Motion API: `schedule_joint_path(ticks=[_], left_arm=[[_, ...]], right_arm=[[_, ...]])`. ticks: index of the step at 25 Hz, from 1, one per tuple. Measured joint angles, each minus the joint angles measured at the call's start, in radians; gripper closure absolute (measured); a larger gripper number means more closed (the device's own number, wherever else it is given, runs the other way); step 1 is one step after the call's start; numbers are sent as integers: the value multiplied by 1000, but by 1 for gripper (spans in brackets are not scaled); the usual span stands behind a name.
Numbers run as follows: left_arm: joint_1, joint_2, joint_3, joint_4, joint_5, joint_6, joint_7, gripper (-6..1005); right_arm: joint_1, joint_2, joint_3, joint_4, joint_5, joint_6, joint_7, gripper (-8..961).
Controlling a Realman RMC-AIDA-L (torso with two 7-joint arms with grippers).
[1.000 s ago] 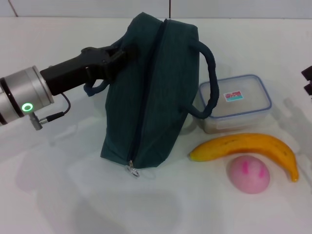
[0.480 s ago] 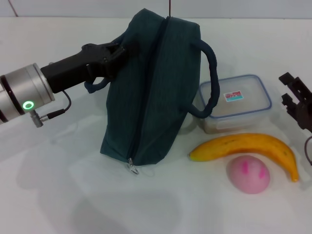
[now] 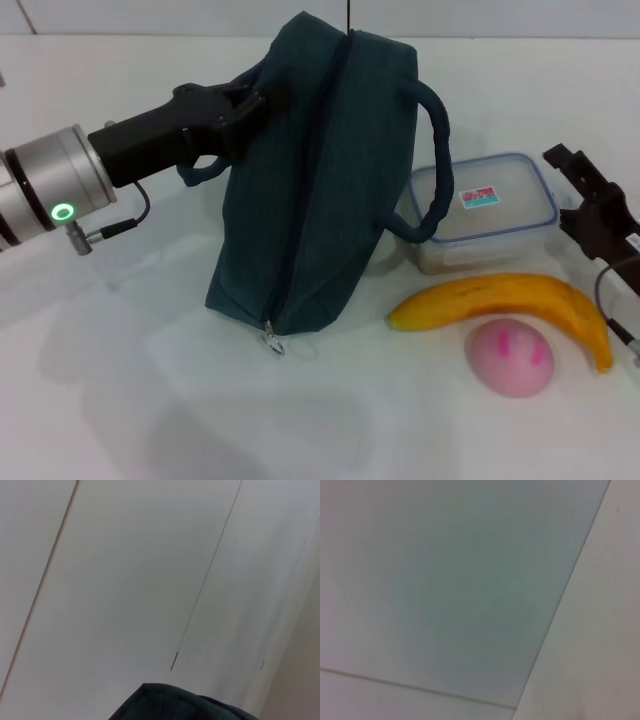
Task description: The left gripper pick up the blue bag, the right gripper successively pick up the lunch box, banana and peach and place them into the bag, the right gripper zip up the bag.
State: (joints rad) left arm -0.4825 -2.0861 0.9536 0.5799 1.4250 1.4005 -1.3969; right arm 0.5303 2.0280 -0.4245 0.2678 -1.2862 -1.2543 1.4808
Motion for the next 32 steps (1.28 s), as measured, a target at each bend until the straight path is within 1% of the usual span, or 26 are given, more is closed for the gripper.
schedule_joint_path(ticks=[3,6,10,18,29,32], left_arm=[[-5,0,0,-3,0,-4,9,957],[-15,0,1,-15,0,-5,16,957],[-29,0,1,-34,0,-5,18,957],[-35,0,0,-44,2,-4,28,957],[-41,0,0,-66,0,-4,72,957],[-41,0,-2,-66,0,-4,75,957]], right_arm=[[1,0,93,9,-89,19,0,84],[2,0,134,21,-130,37,2,84],[9,0,142,31,-135,44,14,84],[7,0,180,37,-136,48,18,84],[25,0,191,41,-137,87,18,83],[25,0,191,41,-137,80,18,112]])
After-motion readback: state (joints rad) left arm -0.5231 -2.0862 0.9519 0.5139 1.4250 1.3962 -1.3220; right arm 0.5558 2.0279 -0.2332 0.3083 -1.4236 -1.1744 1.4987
